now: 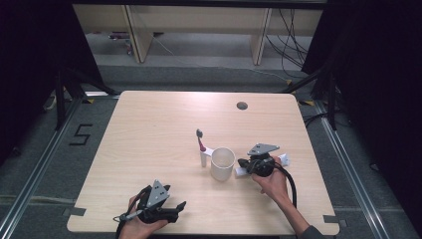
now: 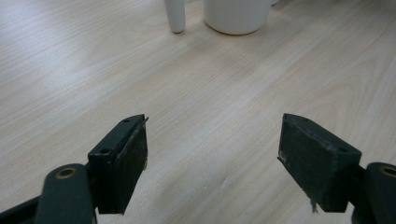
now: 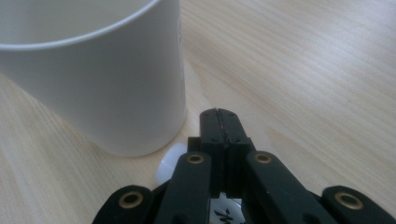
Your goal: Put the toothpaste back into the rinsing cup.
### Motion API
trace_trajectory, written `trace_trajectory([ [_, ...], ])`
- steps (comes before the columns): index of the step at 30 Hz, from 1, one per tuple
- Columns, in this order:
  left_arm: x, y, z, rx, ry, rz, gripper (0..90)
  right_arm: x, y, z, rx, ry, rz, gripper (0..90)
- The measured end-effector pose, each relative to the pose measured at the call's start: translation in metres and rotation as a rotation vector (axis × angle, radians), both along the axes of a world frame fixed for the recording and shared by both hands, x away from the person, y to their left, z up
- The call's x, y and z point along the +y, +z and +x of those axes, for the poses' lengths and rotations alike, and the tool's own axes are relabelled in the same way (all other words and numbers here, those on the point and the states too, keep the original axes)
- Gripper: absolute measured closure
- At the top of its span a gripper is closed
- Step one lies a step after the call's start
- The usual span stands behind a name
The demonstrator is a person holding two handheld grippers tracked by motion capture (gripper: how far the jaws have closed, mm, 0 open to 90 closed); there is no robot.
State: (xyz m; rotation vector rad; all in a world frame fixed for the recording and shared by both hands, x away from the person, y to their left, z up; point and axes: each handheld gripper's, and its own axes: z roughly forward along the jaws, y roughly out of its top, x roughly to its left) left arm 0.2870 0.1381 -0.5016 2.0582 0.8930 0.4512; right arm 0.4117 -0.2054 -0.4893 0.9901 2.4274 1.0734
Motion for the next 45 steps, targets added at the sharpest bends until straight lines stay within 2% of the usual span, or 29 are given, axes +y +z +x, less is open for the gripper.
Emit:
trace_trajectory([
  [2,-0.001,-0.001,0.0,-0.003,-0.001,-0.005,23.6,0.002,-0.001,-0.001,0.041,-0.017,0.011,90.0],
  [3,-0.001,-0.001,0.0,-0.002,-0.002,-0.006,23.6,0.003,-0.002,-0.001,0.035,-0.013,0.009,90.0],
  [4,0.0,-0.001,0.001,-0.009,-0.003,0.02,23.6,0.002,-0.002,0.0,0.034,-0.009,0.005,90.0],
  [6,0.0,0.0,0.001,-0.005,-0.009,0.022,23.7,0.002,-0.002,0.0,0.035,0.003,0.0,90.0],
  [7,-0.001,-0.001,0.001,-0.006,-0.01,0.007,23.7,0.002,-0.002,0.0,0.028,0.01,-0.002,90.0],
  [9,-0.001,0.0,0.001,-0.005,-0.007,0.02,23.8,0.003,-0.002,-0.002,0.054,-0.001,0.009,90.0],
  [10,-0.001,0.0,0.0,0.001,-0.009,0.023,23.9,0.002,-0.003,-0.001,0.021,0.018,-0.005,90.0],
  [11,-0.001,0.0,0.0,0.001,-0.011,0.024,23.9,0.004,-0.003,-0.003,0.023,0.008,0.018,90.0],
  [12,-0.001,0.0,0.001,-0.003,-0.01,0.019,23.9,0.003,-0.003,-0.003,0.027,0.025,0.0,90.0],
  [13,-0.001,-0.001,0.001,-0.003,-0.01,0.002,24.0,0.003,-0.003,-0.004,0.038,0.019,0.01,90.0],
  [15,-0.001,0.0,0.0,0.002,-0.011,0.006,24.0,0.001,-0.002,-0.006,0.046,0.047,-0.01,90.0],
  [16,-0.001,0.0,0.0,0.004,-0.017,0.011,24.0,0.002,-0.003,-0.008,0.048,0.055,0.004,90.0],
  [17,-0.001,0.0,0.0,0.001,-0.015,0.003,24.1,0.003,-0.003,-0.012,0.046,0.047,0.012,90.0],
  [18,-0.001,0.001,0.0,0.001,-0.018,0.01,24.1,0.001,-0.001,-0.014,0.058,0.064,-0.014,90.0],
  [19,-0.001,0.0,0.0,-0.002,-0.017,0.002,24.1,0.002,-0.002,-0.018,0.075,0.062,-0.001,90.0],
  [20,-0.001,0.001,0.0,0.002,-0.017,0.009,24.1,0.002,-0.003,-0.021,0.068,0.075,0.009,90.0],
  [21,-0.001,0.0,0.0,0.001,-0.014,0.003,24.1,0.0,0.0,-0.024,0.088,0.093,-0.012,90.0],
  [23,-0.001,0.0,0.0,0.002,-0.021,0.011,24.2,-0.002,0.0,-0.03,0.089,0.1,-0.026,90.0],
  [24,-0.002,0.0,0.0,-0.001,-0.021,0.002,24.3,-0.002,-0.001,-0.032,0.086,0.1,-0.012,90.0],
  [26,-0.002,-0.001,0.001,0.0,-0.024,0.002,24.3,-0.003,-0.001,-0.037,0.098,0.103,-0.014,90.0],
  [28,-0.002,-0.001,0.0,0.001,-0.026,0.013,24.3,-0.006,-0.002,-0.042,0.096,0.129,-0.022,89.9],
  [29,-0.002,0.0,0.0,0.005,-0.027,0.016,24.4,-0.01,0.0,-0.046,0.119,0.123,-0.038,89.9],
  [31,-0.004,-0.001,0.0,0.007,-0.02,0.002,24.4,-0.013,-0.001,-0.052,0.108,0.121,-0.026,89.8],
  [34,-0.004,-0.001,0.0,0.006,-0.026,0.002,24.4,-0.02,0.001,-0.064,0.135,0.119,-0.038,89.8],
  [37,-0.005,-0.001,0.001,0.009,-0.03,0.011,24.4,-0.026,0.001,-0.071,0.111,0.146,-0.051,89.7],
  [38,-0.005,-0.001,0.001,0.01,-0.03,0.008,24.4,-0.028,0.0,-0.074,0.106,0.139,-0.042,89.7],
  [39,-0.005,-0.002,0.0,0.009,-0.03,0.005,24.4,-0.03,0.0,-0.076,0.104,0.142,-0.043,89.7],
  [42,-0.004,-0.001,0.002,0.011,-0.033,0.032,24.5,-0.037,0.002,-0.083,0.119,0.139,-0.048,89.6],
  [45,-0.005,-0.002,0.001,0.011,-0.036,0.018,24.5,-0.044,0.001,-0.09,0.109,0.136,-0.049,89.7],
])
